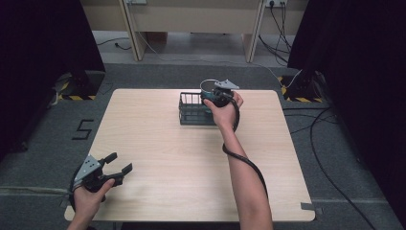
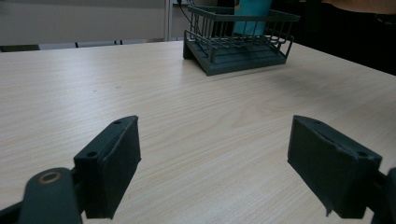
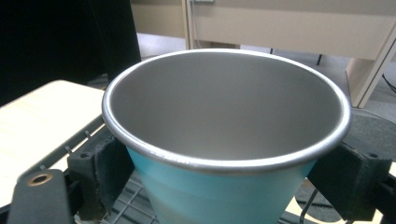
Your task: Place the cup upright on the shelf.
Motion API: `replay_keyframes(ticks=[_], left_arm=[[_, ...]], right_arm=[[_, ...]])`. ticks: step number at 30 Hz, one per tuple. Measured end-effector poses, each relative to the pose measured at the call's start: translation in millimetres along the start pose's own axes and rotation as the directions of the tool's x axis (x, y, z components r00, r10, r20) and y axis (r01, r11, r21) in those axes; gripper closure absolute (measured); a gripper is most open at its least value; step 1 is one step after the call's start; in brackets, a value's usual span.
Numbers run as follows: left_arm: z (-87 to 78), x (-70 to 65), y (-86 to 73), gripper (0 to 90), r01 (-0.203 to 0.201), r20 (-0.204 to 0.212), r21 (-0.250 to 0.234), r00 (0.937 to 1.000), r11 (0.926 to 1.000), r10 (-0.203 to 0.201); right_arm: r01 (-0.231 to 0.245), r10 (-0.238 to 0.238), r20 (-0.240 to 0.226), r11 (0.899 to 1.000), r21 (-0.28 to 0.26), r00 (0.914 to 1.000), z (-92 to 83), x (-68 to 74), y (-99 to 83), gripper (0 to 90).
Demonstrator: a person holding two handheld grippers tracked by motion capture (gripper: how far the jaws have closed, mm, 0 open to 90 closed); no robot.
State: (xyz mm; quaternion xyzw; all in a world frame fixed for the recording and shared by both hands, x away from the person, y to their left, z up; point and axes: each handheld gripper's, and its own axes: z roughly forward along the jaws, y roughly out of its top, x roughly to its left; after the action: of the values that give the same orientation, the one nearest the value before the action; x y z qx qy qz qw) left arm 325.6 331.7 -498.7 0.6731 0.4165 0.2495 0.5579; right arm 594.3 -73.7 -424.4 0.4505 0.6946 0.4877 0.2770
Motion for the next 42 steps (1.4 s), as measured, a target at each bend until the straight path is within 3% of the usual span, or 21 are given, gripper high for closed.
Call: replay_keyframes(ticks=[19, 23, 34, 42], left_arm=[[0.6, -0.3, -0.2, 16.6, 0.001, 0.003, 0.001, 1.0, 1.0, -0.001], [0.5, -0.3, -0.1, 16.6, -0.001, 0.003, 0.002, 1.0, 1.0, 0.001], [0.3, -0.4, 0.1, 16.5, -0.003, 0.002, 0.003, 1.0, 1.0, 0.003], [0.4, -0.6, 0.1, 16.6, -0.005, 0.001, 0.003, 1.0, 1.0, 0.005]], right_arm=[[0.03, -0.03, 0.001, 0.998, 0.051, 0.9995, 6.2, 2.4, -7.6, 13.7], [0.017, -0.017, 0.003, 0.999, 0.045, 0.9999, 4.7, 2.1, -9.0, 13.6], [-0.015, 0.015, -0.01, 0.999, 0.033, 0.9998, -6.7, 3.9, -13.1, 13.6], [-0.001, 0.001, -0.011, 1.0, 0.021, 0.9999, -20.9, 3.3, -12.5, 13.6]])
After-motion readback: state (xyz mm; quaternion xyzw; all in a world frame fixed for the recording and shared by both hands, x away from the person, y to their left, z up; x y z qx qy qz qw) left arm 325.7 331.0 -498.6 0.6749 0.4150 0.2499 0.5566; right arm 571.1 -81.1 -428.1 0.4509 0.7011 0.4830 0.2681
